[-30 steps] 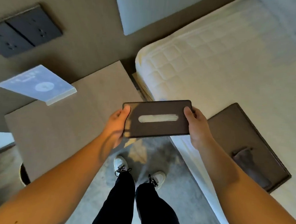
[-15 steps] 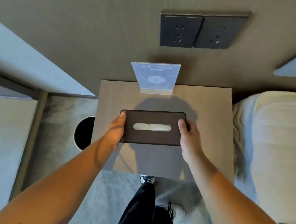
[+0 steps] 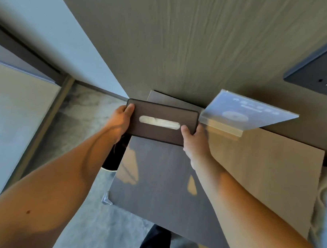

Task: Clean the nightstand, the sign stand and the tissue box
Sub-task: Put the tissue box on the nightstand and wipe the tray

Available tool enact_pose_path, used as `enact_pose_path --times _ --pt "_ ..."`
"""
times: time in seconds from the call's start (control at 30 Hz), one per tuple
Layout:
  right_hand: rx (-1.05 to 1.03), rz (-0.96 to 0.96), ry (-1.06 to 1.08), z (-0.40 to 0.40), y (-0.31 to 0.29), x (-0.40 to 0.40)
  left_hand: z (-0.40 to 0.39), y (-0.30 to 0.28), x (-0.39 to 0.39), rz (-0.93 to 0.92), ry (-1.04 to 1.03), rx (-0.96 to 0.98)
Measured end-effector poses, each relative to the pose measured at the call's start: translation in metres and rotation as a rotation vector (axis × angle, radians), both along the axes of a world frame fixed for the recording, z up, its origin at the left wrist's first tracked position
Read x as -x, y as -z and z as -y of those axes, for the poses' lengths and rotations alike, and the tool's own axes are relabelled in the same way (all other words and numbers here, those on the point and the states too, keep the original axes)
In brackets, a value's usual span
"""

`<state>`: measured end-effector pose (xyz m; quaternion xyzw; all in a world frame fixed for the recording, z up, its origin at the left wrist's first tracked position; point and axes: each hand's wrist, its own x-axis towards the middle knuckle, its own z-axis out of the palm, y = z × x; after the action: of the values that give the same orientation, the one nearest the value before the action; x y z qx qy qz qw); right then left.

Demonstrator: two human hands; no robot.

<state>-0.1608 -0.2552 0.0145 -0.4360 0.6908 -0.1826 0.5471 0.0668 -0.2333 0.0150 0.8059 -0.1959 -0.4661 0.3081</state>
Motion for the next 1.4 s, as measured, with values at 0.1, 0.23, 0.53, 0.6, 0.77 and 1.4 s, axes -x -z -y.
enact_pose_path --times 0.1,0.23,0.53,0.6,0.77,1.4 --pt "0.055 -0.085 0.009 0.011 0.003 -0.01 0.017 0.009 -0.008 -0.004 0.034 0.026" --pt "0.055 -0.045 0.118 0.02 0.006 -0.013 0.04 0.015 -0.01 -0.046 0.073 0.083" --pt "0.057 0.059 0.336 0.015 0.011 0.002 0.066 0.018 0.005 -0.004 0.153 0.09" --pt "0.07 0.063 0.343 0.014 0.011 0.004 0.067 0.019 0.007 0.011 0.154 0.083" --pt "0.079 0.027 0.345 0.013 0.014 0.009 0.069 0.023 0.013 0.04 0.179 0.068" --pt "0.19 -0.362 -0.14 -0.016 -0.031 0.084 0.026 -0.008 0.046 0.596 0.415 0.027"
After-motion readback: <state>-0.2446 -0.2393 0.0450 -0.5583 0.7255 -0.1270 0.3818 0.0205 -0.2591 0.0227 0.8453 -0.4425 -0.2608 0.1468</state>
